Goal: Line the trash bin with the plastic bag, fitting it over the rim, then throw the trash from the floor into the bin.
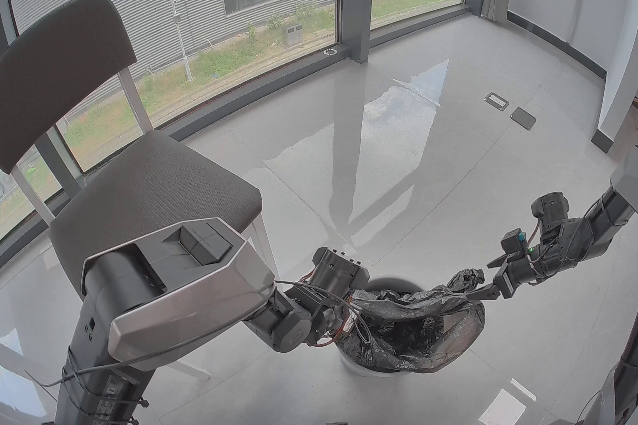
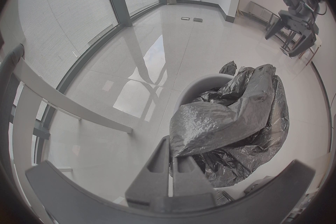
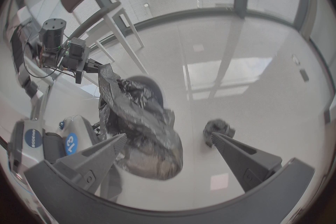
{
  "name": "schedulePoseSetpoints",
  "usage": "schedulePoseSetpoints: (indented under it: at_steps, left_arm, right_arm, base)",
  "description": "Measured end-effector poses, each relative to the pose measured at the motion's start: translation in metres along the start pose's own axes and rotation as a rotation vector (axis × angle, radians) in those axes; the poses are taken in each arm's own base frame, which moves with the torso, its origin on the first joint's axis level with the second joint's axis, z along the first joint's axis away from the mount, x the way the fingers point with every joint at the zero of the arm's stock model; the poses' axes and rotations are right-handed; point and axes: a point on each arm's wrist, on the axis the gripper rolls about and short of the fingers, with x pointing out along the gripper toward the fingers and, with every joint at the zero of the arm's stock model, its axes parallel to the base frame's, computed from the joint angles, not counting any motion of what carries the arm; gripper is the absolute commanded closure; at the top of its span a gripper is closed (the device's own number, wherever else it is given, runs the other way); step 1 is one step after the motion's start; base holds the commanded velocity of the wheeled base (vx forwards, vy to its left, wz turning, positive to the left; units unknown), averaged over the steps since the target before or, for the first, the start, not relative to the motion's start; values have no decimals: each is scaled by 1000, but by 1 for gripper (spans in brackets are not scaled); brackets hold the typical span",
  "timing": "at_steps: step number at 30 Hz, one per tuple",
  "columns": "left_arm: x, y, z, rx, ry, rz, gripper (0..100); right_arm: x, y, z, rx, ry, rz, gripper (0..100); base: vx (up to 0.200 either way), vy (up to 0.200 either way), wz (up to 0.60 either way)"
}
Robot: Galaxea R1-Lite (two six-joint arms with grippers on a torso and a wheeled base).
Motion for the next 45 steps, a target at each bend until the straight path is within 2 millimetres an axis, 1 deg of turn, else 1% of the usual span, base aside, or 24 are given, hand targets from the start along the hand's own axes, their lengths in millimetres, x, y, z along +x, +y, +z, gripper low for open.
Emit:
schedulePoseSetpoints:
  at_steps: [4, 8, 14, 15, 20, 29, 34, 39, 45]
  left_arm:
    - [1, 0, -2, -11, 5, 3, 100]
    - [1, 1, -9, -18, 25, 9, 100]
    - [1, 5, -18, -27, 26, 16, 100]
    - [1, 6, -20, -29, 25, 17, 0]
    - [1, 8, -22, -31, 17, 20, 0]
    - [-1, 10, -21, -34, 14, 23, 0]
    - [-6, 12, -16, -42, -1, 34, 0]
    - [-13, 21, -8, -61, -24, 48, 0]
    - [-15, 27, -4, -74, -34, 57, 0]
  right_arm:
    - [13, 24, 13, -92, -32, 42, 0]
    - [24, 42, 19, -141, -30, 89, 0]
    - [45, 52, 29, -185, -31, 130, 0]
    - [48, 54, 30, -192, -31, 136, 0]
    - [57, 62, 34, -214, -30, 158, 0]
    - [68, 67, 33, -235, -18, 180, 0]
    - [81, 65, 33, -268, -14, 186, 0]
    - [93, 64, 27, -294, 3, 197, 0]
    - [102, 71, 23, -313, 22, 222, 0]
  base:
    - [0, 0, 0]
    - [0, 0, 0]
    - [0, 0, 0]
    - [0, 0, 0]
    - [0, 0, 0]
    - [0, 0, 0]
    - [0, 0, 0]
    - [0, 0, 0]
    - [0, 0, 0]
